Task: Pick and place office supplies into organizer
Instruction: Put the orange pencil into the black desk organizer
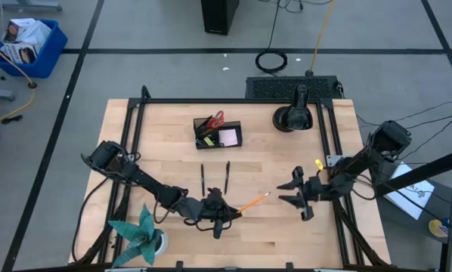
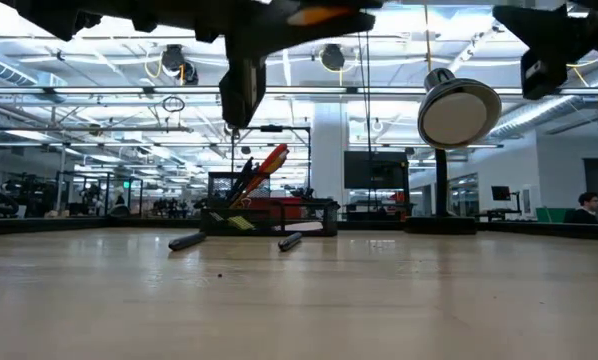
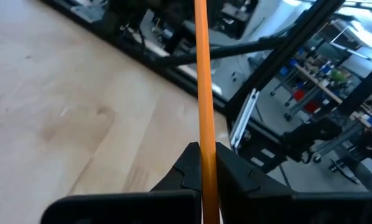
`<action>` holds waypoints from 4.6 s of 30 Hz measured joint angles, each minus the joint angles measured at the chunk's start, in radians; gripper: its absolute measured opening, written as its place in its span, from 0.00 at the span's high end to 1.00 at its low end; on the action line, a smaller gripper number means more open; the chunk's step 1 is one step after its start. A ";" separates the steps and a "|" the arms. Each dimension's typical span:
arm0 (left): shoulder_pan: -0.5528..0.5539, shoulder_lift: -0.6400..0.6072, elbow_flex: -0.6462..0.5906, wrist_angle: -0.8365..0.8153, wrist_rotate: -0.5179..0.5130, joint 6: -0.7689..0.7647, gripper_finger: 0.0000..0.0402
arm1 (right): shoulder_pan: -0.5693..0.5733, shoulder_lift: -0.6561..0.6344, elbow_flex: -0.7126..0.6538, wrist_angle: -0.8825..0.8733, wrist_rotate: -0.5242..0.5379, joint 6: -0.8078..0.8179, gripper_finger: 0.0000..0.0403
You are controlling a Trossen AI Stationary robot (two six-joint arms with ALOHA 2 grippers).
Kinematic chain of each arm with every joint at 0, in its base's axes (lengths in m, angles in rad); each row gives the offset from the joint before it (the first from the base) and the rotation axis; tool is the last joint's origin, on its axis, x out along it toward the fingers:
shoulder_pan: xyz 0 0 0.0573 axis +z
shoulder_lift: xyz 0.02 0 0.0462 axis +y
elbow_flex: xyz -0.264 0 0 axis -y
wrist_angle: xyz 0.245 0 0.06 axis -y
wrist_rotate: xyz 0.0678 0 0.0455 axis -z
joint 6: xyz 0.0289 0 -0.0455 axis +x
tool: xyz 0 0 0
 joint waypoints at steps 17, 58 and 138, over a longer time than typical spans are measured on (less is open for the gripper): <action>0.016 0.000 0.000 0.078 -0.008 0.021 0.96 | -0.088 0.001 0.062 -0.077 -0.212 0.158 0.47; 0.014 0.000 0.000 0.116 0.012 0.023 0.90 | -0.284 0.001 0.180 -0.157 -0.431 0.185 0.94; -0.097 -0.909 -0.463 -0.405 -0.389 0.434 0.39 | -0.798 0.151 0.772 -0.893 -0.435 -0.356 0.96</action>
